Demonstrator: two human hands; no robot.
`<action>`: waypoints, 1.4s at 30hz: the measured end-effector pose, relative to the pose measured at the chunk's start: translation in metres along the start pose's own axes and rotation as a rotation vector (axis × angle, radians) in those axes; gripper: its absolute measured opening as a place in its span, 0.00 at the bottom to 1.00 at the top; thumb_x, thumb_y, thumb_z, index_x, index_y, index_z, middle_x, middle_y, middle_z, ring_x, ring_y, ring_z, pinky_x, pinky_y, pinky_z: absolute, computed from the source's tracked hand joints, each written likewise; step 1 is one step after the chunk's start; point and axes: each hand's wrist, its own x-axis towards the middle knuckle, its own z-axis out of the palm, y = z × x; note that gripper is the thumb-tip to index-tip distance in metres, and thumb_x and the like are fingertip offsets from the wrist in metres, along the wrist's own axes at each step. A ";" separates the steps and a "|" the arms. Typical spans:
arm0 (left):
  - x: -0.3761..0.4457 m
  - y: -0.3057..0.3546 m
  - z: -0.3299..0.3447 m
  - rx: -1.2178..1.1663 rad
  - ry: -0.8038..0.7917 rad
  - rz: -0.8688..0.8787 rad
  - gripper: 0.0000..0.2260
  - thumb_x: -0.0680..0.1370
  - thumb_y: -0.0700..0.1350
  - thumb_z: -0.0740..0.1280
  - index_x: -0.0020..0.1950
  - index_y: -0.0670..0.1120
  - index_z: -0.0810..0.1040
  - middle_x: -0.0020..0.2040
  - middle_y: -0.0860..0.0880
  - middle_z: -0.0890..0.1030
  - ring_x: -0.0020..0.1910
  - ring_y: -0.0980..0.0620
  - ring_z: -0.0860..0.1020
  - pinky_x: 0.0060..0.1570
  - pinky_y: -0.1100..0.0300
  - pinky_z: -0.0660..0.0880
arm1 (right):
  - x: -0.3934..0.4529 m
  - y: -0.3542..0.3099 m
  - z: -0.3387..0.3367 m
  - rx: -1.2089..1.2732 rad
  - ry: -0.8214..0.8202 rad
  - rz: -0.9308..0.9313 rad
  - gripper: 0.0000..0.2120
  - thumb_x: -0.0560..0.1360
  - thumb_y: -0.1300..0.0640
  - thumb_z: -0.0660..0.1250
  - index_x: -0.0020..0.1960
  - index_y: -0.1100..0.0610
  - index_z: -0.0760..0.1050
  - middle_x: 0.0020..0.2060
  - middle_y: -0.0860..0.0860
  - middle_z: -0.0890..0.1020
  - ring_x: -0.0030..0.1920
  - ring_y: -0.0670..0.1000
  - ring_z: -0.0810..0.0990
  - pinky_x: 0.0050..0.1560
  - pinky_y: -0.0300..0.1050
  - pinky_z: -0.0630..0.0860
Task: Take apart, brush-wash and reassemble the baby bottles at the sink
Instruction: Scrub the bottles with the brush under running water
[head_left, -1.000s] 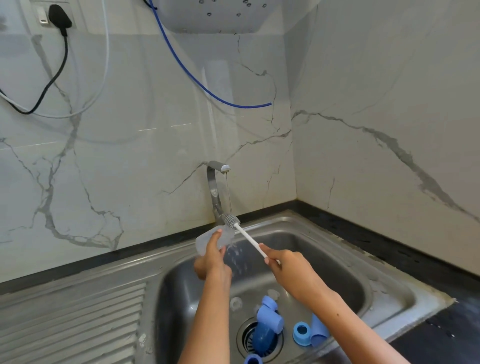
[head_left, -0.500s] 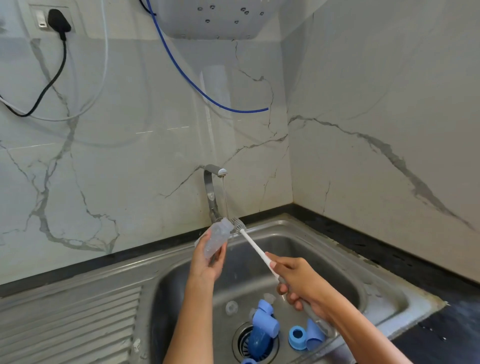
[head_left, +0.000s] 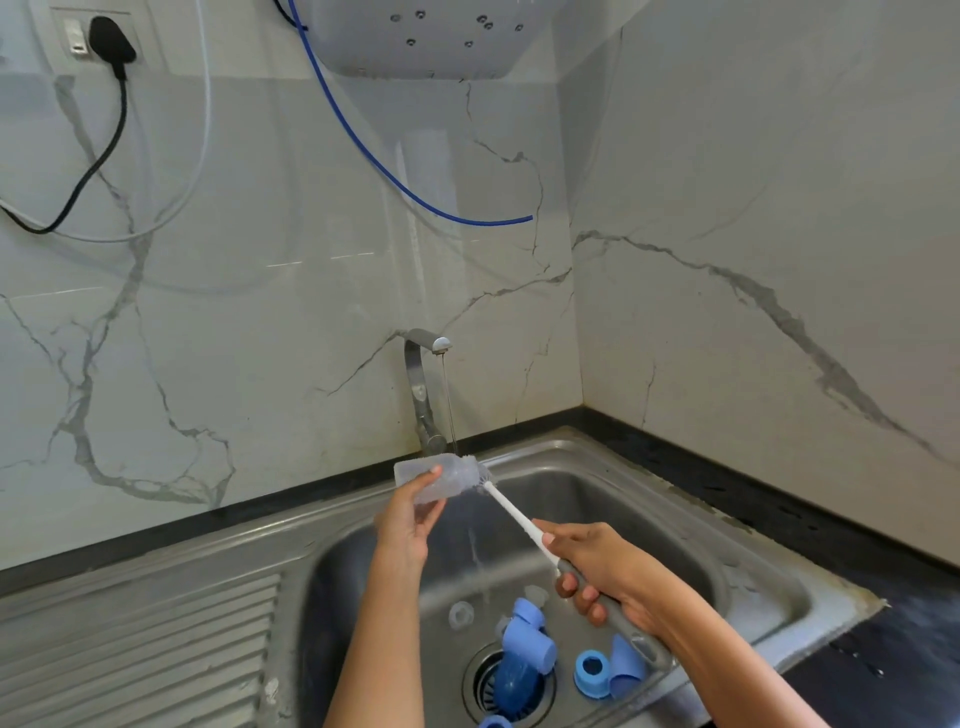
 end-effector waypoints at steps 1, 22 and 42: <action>0.002 -0.002 -0.002 0.073 0.061 0.072 0.24 0.68 0.32 0.74 0.61 0.40 0.72 0.57 0.40 0.77 0.54 0.44 0.77 0.54 0.54 0.76 | 0.000 0.001 -0.002 -0.029 0.018 -0.015 0.17 0.83 0.53 0.56 0.70 0.45 0.68 0.26 0.50 0.69 0.21 0.43 0.63 0.21 0.34 0.63; 0.019 0.004 -0.023 0.711 -0.381 0.329 0.28 0.59 0.23 0.73 0.52 0.47 0.80 0.51 0.49 0.80 0.55 0.49 0.75 0.42 0.61 0.76 | 0.015 0.006 -0.016 -0.507 0.090 -0.124 0.18 0.82 0.52 0.56 0.71 0.43 0.67 0.31 0.51 0.70 0.23 0.43 0.63 0.21 0.34 0.63; 0.007 0.008 -0.010 0.503 -0.399 0.188 0.27 0.65 0.26 0.72 0.61 0.44 0.75 0.54 0.45 0.77 0.56 0.47 0.75 0.49 0.57 0.79 | 0.026 0.008 -0.018 -0.481 0.178 -0.124 0.19 0.83 0.53 0.55 0.73 0.45 0.66 0.33 0.51 0.71 0.27 0.45 0.65 0.23 0.35 0.65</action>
